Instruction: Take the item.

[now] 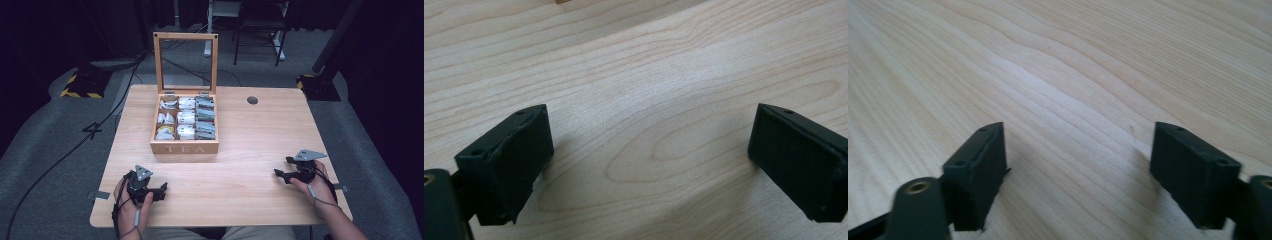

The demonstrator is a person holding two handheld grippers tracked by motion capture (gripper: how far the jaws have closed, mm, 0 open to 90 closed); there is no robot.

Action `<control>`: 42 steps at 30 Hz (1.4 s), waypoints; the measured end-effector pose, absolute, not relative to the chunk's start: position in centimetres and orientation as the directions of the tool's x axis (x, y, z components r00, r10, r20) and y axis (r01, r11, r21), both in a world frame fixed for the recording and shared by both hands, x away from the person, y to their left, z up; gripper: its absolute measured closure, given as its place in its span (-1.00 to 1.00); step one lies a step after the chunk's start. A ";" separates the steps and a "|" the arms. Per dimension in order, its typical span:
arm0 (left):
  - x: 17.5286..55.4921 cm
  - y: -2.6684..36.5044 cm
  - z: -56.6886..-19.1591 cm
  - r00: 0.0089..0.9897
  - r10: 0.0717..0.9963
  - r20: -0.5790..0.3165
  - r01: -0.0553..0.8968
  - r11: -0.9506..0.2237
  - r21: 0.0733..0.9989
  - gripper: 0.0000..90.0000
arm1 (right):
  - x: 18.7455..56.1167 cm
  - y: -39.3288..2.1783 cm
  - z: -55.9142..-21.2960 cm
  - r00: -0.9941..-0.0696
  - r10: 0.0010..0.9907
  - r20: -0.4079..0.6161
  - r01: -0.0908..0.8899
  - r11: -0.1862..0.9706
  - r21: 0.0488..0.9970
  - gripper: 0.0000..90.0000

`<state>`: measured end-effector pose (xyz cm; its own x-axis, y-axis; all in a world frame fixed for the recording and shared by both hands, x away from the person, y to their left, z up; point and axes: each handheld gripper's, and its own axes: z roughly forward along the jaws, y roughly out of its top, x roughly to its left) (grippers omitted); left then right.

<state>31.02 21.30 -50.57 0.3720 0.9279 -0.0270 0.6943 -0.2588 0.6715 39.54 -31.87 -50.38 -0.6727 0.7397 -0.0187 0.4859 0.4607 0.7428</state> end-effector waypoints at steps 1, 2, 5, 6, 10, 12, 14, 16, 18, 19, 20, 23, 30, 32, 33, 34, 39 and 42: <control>31.1 21.3 -50.6 0.371 0.928 -0.028 0.695 -0.258 0.671 -0.93 | 39.6 -31.8 -50.4 -0.664 0.748 -0.023 0.491 0.459 0.741 -0.66; 31.1 21.3 -50.6 0.371 0.928 -0.028 0.695 -0.258 0.671 -0.94 | 39.6 -31.9 -50.4 -0.657 0.753 -0.019 0.499 0.454 0.739 -0.65; 31.2 21.2 -50.6 0.377 0.926 -0.025 0.696 -0.265 0.668 -0.96 | 39.6 -31.9 -50.4 -0.652 0.758 -0.011 0.508 0.447 0.736 -0.65; 31.2 21.2 -50.6 0.378 0.926 -0.025 0.695 -0.265 0.668 -0.96 | 39.6 -31.9 -50.4 -0.652 0.758 -0.010 0.508 0.447 0.736 -0.65; 31.2 21.2 -50.6 0.377 0.926 -0.025 0.696 -0.265 0.668 -0.96 | 39.6 -31.9 -50.4 -0.652 0.758 -0.010 0.509 0.447 0.736 -0.65; 31.2 21.2 -50.6 0.378 0.926 -0.026 0.695 -0.265 0.668 -0.96 | 39.5 -31.9 -50.4 -0.648 0.762 -0.012 0.510 0.446 0.735 -0.64; 31.2 21.2 -50.6 0.379 0.925 -0.028 0.695 -0.265 0.668 -0.96 | 39.5 -31.8 -50.4 -0.642 0.766 -0.013 0.513 0.443 0.735 -0.64; 31.3 21.2 -50.6 0.380 0.925 -0.031 0.697 -0.264 0.667 -0.99 | 39.4 -31.8 -50.4 -0.639 0.769 -0.013 0.515 0.440 0.735 -0.64; 31.5 21.2 -50.6 0.374 0.927 -0.031 0.700 -0.260 0.664 -0.99 | 39.4 -31.8 -50.4 -0.639 0.769 -0.013 0.515 0.440 0.736 -0.64; 31.6 21.1 -50.6 0.372 0.928 -0.028 0.701 -0.261 0.664 -0.99 | 39.4 -31.8 -50.4 -0.639 0.769 -0.012 0.515 0.440 0.736 -0.64; 31.6 21.1 -50.6 0.372 0.928 -0.028 0.701 -0.261 0.664 -0.99 | 39.4 -31.8 -50.4 -0.639 0.769 -0.012 0.515 0.440 0.736 -0.64; 31.6 21.1 -50.6 0.371 0.928 -0.029 0.700 -0.259 0.665 -0.99 | 39.4 -31.8 -50.4 -0.641 0.767 -0.009 0.515 0.439 0.736 -0.62; 31.7 21.1 -50.6 0.372 0.928 -0.025 0.700 -0.262 0.665 -0.99 | 39.2 -32.1 -50.1 -0.640 0.769 0.013 0.519 0.419 0.745 -0.21; 31.7 21.1 -50.6 0.371 0.928 -0.025 0.699 -0.262 0.665 -0.99 | 39.1 -32.1 -49.4 -0.636 0.769 0.063 0.544 0.389 0.744 -0.12; 31.7 21.1 -50.6 0.371 0.928 -0.025 0.699 -0.262 0.665 -0.99 | 39.1 -32.1 -49.4 -0.636 0.769 0.063 0.544 0.389 0.744 -0.12; 31.7 21.1 -50.6 0.368 0.929 -0.026 0.700 -0.259 0.665 -0.99 | 38.9 -31.7 -48.6 -0.644 0.760 0.089 0.535 0.364 0.762 -0.10; 31.7 21.1 -50.6 0.371 0.928 -0.025 0.700 -0.261 0.665 -0.99 | 38.8 -31.1 -47.3 -0.664 0.741 0.100 0.499 0.339 0.798 -0.09; 31.7 21.1 -50.6 0.369 0.929 -0.026 0.700 -0.259 0.665 -0.99 | 38.9 -30.7 -46.1 -0.694 0.705 0.144 0.478 0.303 0.824 -0.05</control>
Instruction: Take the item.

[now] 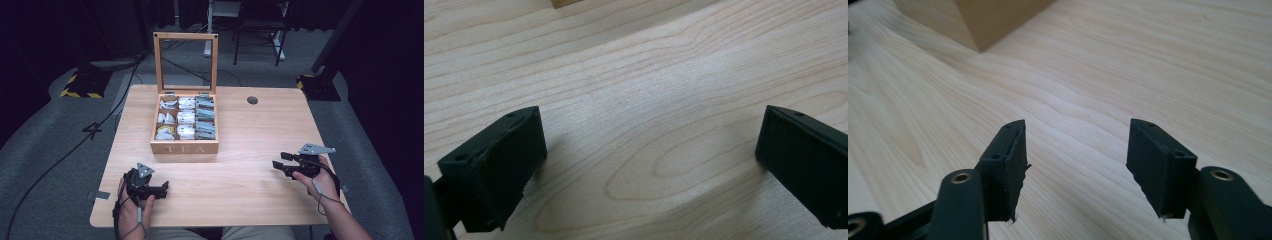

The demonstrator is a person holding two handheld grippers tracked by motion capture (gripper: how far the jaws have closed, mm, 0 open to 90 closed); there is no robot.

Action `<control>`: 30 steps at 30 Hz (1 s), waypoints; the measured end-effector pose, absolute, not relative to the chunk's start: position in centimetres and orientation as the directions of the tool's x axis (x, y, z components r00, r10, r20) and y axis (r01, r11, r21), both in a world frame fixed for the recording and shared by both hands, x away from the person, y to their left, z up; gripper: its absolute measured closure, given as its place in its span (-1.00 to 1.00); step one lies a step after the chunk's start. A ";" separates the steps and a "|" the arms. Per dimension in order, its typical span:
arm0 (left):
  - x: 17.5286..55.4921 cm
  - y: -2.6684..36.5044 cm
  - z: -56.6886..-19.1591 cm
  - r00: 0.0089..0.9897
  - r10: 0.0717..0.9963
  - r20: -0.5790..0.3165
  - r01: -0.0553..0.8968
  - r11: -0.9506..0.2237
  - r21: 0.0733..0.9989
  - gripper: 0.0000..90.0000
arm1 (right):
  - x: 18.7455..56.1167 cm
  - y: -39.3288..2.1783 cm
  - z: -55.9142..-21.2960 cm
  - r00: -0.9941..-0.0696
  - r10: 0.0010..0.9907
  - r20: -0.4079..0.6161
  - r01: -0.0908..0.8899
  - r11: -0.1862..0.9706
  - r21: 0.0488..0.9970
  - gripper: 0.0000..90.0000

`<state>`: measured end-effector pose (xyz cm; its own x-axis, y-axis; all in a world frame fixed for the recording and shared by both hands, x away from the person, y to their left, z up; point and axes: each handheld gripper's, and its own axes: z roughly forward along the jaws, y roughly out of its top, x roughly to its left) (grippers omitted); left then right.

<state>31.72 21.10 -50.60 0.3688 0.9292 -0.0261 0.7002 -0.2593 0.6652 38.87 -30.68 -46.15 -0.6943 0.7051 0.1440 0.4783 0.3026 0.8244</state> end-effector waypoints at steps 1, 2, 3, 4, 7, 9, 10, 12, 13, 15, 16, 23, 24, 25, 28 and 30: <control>31.7 21.1 -50.6 0.370 0.929 -0.025 0.700 -0.261 0.665 -0.99 | 38.9 -30.5 -45.9 -0.703 0.694 0.155 0.469 0.289 0.835 -0.05; 31.7 21.1 -50.6 0.370 0.929 -0.026 0.700 -0.260 0.666 -0.99 | 38.9 -30.4 -45.6 -0.713 0.681 0.166 0.460 0.277 0.843 -0.04; 31.7 21.1 -50.6 0.369 0.929 -0.026 0.700 -0.259 0.665 -0.99 | 38.9 -30.4 -45.6 -0.713 0.681 0.166 0.460 0.277 0.843 -0.04; 31.7 21.1 -50.6 0.370 0.929 -0.026 0.700 -0.260 0.666 -0.99 | 39.0 -30.1 -44.9 -0.726 0.668 0.162 0.443 0.275 0.853 -0.04; 31.7 21.1 -50.6 0.369 0.929 -0.026 0.699 -0.260 0.666 -0.99 | 39.2 -29.7 -44.2 -0.735 0.662 0.149 0.428 0.282 0.858 -0.03; 31.9 21.0 -50.6 0.366 0.930 -0.021 0.700 -0.260 0.665 -0.99 | 39.6 -28.9 -43.2 -0.752 0.645 0.135 0.412 0.301 0.860 -0.03; 31.9 21.0 -50.6 0.366 0.930 -0.021 0.700 -0.260 0.665 -0.99 | 39.6 -28.9 -43.2 -0.752 0.645 0.135 0.412 0.301 0.860 -0.03; 32.0 20.9 -50.6 0.364 0.931 -0.026 0.702 -0.256 0.665 -0.99 | 40.1 -28.3 -42.6 -0.761 0.636 0.129 0.404 0.309 0.861 -0.02; 32.0 20.9 -50.6 0.362 0.932 -0.027 0.703 -0.254 0.664 -0.99 | 40.3 -28.0 -42.3 -0.765 0.631 0.128 0.401 0.312 0.861 0.00; 32.1 20.9 -50.6 0.361 0.932 -0.026 0.703 -0.254 0.664 -1.00 | 40.8 -27.3 -41.6 -0.777 0.612 0.149 0.406 0.307 0.860 0.07; 32.1 20.9 -50.6 0.362 0.932 -0.026 0.704 -0.254 0.663 -1.00 | 41.0 -27.1 -41.4 -0.781 0.604 0.161 0.409 0.299 0.862 0.07; 32.3 20.9 -50.6 0.364 0.931 -0.030 0.706 -0.254 0.661 -1.00 | 43.2 -24.6 -40.1 -0.805 0.578 0.132 0.394 0.355 0.848 0.04; 32.4 20.9 -50.6 0.372 0.928 -0.027 0.702 -0.262 0.662 -1.00 | 44.0 -23.9 -39.8 -0.812 0.570 0.126 0.387 0.365 0.847 0.04; 32.4 20.9 -50.6 0.371 0.928 -0.025 0.702 -0.263 0.662 -1.00 | 44.2 -23.6 -39.7 -0.814 0.568 0.123 0.385 0.368 0.846 0.04; 32.4 20.9 -50.6 0.372 0.928 -0.024 0.702 -0.264 0.662 -1.00 | 45.6 -22.6 -39.4 -0.821 0.563 0.093 0.368 0.398 0.840 0.04; 32.4 20.9 -50.6 0.372 0.928 -0.024 0.702 -0.264 0.662 -1.00 | 46.2 -21.9 -39.2 -0.825 0.559 0.079 0.358 0.411 0.838 0.04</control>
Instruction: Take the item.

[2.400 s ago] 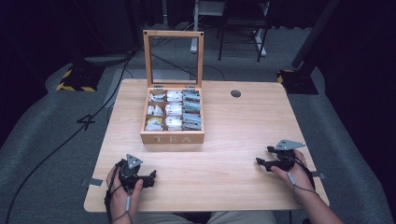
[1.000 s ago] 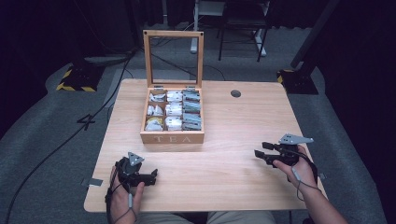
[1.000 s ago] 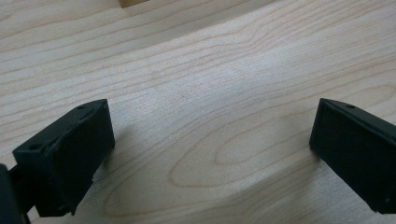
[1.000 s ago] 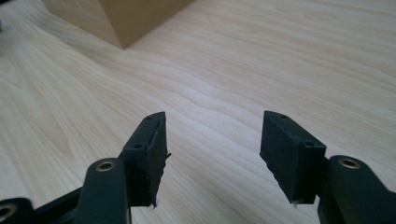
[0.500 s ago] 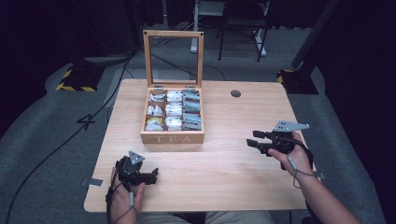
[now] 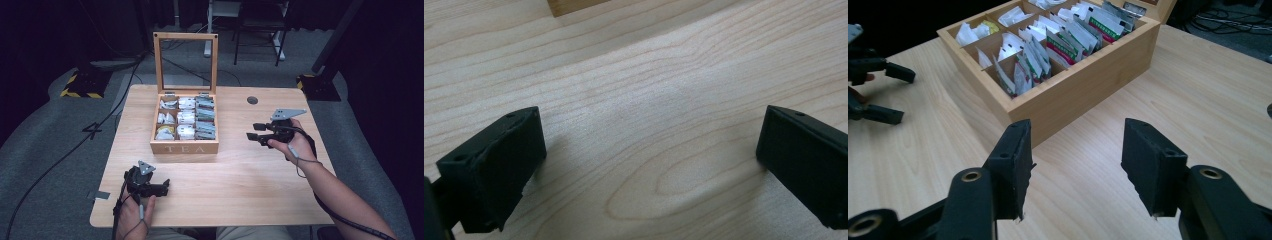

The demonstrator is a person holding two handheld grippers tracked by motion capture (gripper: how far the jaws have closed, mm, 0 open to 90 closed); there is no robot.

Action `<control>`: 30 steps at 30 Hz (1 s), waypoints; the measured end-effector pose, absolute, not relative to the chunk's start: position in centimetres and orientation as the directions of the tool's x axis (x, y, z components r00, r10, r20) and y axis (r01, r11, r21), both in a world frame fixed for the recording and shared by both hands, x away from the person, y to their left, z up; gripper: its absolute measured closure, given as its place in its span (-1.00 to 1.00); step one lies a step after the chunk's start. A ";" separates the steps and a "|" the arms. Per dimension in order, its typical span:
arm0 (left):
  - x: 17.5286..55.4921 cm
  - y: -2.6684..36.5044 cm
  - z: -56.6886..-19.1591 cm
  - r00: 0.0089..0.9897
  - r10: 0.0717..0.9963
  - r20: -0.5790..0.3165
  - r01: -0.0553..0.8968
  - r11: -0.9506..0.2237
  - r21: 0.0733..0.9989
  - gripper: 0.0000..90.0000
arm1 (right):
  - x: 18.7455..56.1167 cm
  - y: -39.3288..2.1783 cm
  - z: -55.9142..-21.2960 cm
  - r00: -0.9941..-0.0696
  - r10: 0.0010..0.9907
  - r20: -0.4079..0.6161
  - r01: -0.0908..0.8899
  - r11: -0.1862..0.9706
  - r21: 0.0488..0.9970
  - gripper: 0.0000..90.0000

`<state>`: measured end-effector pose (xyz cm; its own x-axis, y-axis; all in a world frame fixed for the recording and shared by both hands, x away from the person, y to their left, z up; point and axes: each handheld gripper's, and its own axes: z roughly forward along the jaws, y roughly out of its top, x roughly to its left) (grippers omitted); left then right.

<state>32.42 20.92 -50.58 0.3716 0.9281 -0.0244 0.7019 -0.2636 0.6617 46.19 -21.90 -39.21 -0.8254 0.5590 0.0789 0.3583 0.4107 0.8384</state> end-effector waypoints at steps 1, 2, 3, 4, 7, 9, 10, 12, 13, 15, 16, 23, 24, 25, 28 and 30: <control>32.4 20.9 -50.6 0.371 0.928 -0.024 0.702 -0.263 0.662 -1.00 | 46.2 -21.9 -39.2 -0.825 0.559 0.079 0.358 0.411 0.838 0.04; 32.4 20.9 -50.6 0.370 0.929 -0.025 0.702 -0.262 0.662 -1.00 | 46.4 -21.6 -39.1 -0.829 0.554 0.075 0.352 0.413 0.840 0.04; 32.4 20.9 -50.6 0.369 0.929 -0.026 0.702 -0.260 0.663 -1.00 | 46.6 -21.3 -38.9 -0.831 0.552 0.073 0.348 0.413 0.842 0.04; 32.4 20.9 -50.6 0.370 0.929 -0.024 0.701 -0.262 0.663 -1.00 | 46.9 -20.6 -38.6 -0.837 0.543 0.072 0.340 0.411 0.846 0.04; 32.4 20.9 -50.6 0.370 0.929 -0.024 0.702 -0.262 0.663 -1.00 | 47.3 -20.1 -38.4 -0.839 0.538 0.083 0.343 0.406 0.847 0.04; 32.4 20.9 -50.6 0.369 0.929 -0.025 0.701 -0.260 0.664 -1.00 | 47.9 -19.2 -38.2 -0.840 0.534 0.095 0.351 0.401 0.846 0.05; 32.5 20.9 -50.6 0.371 0.928 -0.025 0.702 -0.262 0.662 -1.00 | 47.9 -19.2 -38.2 -0.840 0.534 0.095 0.351 0.401 0.846 0.05; 32.5 20.9 -50.6 0.369 0.929 -0.023 0.700 -0.261 0.664 -1.00 | 48.4 -18.3 -37.9 -0.842 0.530 0.107 0.357 0.398 0.845 0.06; 32.5 20.9 -50.6 0.368 0.929 -0.023 0.700 -0.261 0.665 -1.00 | 48.4 -18.3 -37.9 -0.842 0.530 0.107 0.357 0.398 0.845 0.06; 32.5 20.9 -50.6 0.368 0.930 -0.023 0.700 -0.261 0.665 -1.00 | 48.6 -17.8 -37.7 -0.844 0.524 0.112 0.359 0.398 0.844 0.07; 32.5 20.9 -50.6 0.369 0.929 -0.020 0.699 -0.263 0.665 -1.00 | 48.8 -17.4 -37.7 -0.846 0.521 0.114 0.359 0.399 0.844 0.07; 32.6 20.9 -50.6 0.369 0.929 -0.027 0.703 -0.260 0.661 -1.00 | 50.0 -15.0 -37.3 -0.867 0.484 0.117 0.355 0.436 0.827 0.15; 32.6 20.9 -50.6 0.370 0.929 -0.027 0.703 -0.261 0.662 -1.00 | 50.2 -14.6 -37.4 -0.870 0.479 0.118 0.354 0.439 0.826 0.15; 32.6 20.9 -50.6 0.369 0.929 -0.027 0.703 -0.260 0.661 -1.00 | 50.5 -13.6 -37.5 -0.873 0.474 0.116 0.352 0.446 0.823 0.16; 32.6 20.9 -50.6 0.369 0.929 -0.027 0.703 -0.260 0.662 -1.00 | 50.8 -12.9 -37.6 -0.875 0.472 0.107 0.347 0.457 0.819 0.16; 32.6 20.9 -50.6 0.370 0.929 -0.027 0.704 -0.261 0.661 -1.00 | 51.3 -12.1 -37.8 -0.877 0.469 0.103 0.343 0.462 0.818 0.16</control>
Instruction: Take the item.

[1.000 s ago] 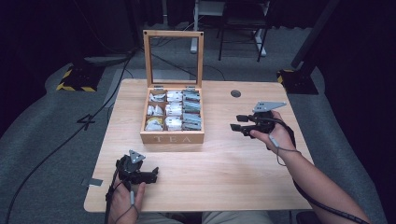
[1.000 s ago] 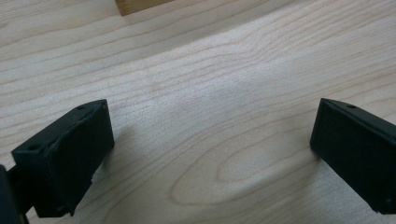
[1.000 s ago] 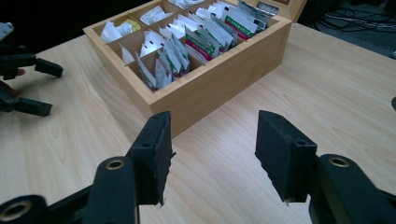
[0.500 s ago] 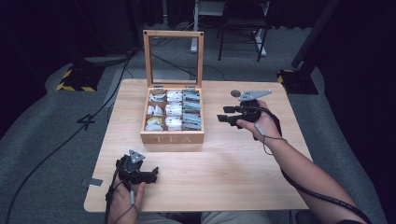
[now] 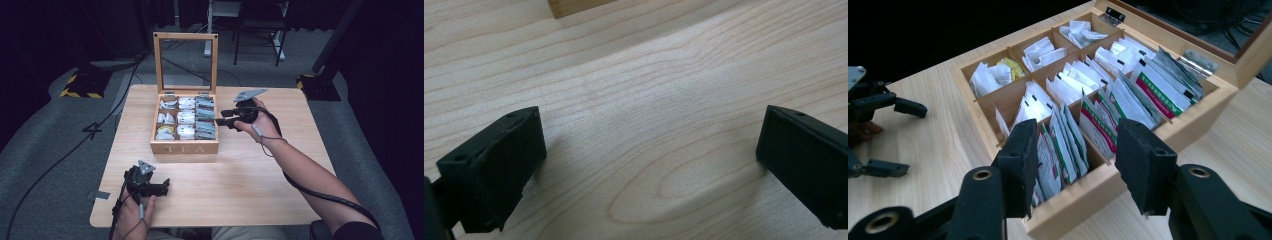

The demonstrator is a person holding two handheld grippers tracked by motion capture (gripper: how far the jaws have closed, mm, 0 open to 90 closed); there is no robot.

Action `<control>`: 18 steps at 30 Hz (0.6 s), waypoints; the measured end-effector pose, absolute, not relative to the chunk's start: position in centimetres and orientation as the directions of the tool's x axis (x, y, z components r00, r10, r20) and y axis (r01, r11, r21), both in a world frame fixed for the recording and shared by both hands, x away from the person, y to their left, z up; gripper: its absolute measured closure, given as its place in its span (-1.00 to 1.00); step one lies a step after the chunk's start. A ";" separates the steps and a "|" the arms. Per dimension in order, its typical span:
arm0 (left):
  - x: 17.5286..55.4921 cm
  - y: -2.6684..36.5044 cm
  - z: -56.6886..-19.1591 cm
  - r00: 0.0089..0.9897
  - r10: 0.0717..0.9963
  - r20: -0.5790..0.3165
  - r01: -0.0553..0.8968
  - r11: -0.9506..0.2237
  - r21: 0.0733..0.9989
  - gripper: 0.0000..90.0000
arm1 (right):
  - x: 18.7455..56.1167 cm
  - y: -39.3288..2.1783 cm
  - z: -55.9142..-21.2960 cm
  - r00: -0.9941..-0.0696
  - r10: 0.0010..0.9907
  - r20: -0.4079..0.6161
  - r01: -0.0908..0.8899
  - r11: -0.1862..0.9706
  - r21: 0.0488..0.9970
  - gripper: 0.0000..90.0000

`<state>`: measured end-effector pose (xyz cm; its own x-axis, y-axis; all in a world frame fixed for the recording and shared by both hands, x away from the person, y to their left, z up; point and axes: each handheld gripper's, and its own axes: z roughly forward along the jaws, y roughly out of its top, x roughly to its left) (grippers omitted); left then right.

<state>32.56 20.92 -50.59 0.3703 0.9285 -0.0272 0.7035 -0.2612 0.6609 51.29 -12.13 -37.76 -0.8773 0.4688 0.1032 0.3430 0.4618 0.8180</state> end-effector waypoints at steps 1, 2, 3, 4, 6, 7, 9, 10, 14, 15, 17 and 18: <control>32.6 20.9 -50.6 0.370 0.929 -0.027 0.704 -0.261 0.660 -1.00 | 51.7 -11.6 -37.9 -0.874 0.476 0.102 0.345 0.458 0.819 0.16; 32.6 20.9 -50.6 0.370 0.929 -0.027 0.704 -0.261 0.660 -1.00 | 51.9 -11.4 -38.0 -0.873 0.478 0.100 0.344 0.457 0.820 0.16; 32.6 20.9 -50.6 0.369 0.929 -0.028 0.704 -0.259 0.661 -1.00 | 52.1 -11.1 -38.1 -0.871 0.482 0.097 0.343 0.455 0.822 0.16; 32.6 20.9 -50.6 0.369 0.929 -0.028 0.704 -0.259 0.661 -1.00 | 52.1 -11.1 -38.1 -0.871 0.482 0.097 0.343 0.455 0.822 0.16; 32.6 20.9 -50.6 0.371 0.928 -0.028 0.704 -0.261 0.660 -1.00 | 52.6 -10.3 -38.3 -0.865 0.489 0.109 0.353 0.441 0.825 0.18; 32.6 20.9 -50.6 0.371 0.928 -0.028 0.704 -0.261 0.660 -1.00 | 52.6 -10.3 -38.3 -0.865 0.489 0.109 0.353 0.441 0.825 0.18; 32.6 20.9 -50.6 0.371 0.928 -0.028 0.704 -0.262 0.660 -1.00 | 52.7 -9.7 -38.7 -0.865 0.490 0.109 0.357 0.446 0.821 0.19; 32.6 20.9 -50.6 0.371 0.928 -0.028 0.704 -0.261 0.661 -1.00 | 52.7 -9.4 -38.8 -0.866 0.488 0.108 0.358 0.454 0.816 0.19; 32.6 20.9 -50.6 0.371 0.928 -0.028 0.704 -0.262 0.660 -1.00 | 52.7 -8.0 -39.4 -0.872 0.477 0.108 0.359 0.473 0.805 0.20; 32.6 20.9 -50.6 0.370 0.929 -0.030 0.704 -0.259 0.662 -1.00 | 52.5 -7.0 -39.6 -0.879 0.460 0.121 0.360 0.478 0.801 0.20; 32.6 20.9 -50.6 0.369 0.929 -0.030 0.704 -0.259 0.662 -1.00 | 52.4 -6.7 -39.7 -0.882 0.456 0.122 0.359 0.481 0.800 0.21; 32.6 20.9 -50.6 0.370 0.929 -0.030 0.704 -0.259 0.662 -1.00 | 52.2 -6.4 -39.8 -0.884 0.451 0.121 0.358 0.488 0.796 0.21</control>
<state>32.60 20.91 -50.59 0.3701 0.9285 -0.0302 0.7036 -0.2589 0.6617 52.24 -6.35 -39.77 -0.8840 0.4514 0.1215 0.3583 0.4875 0.7962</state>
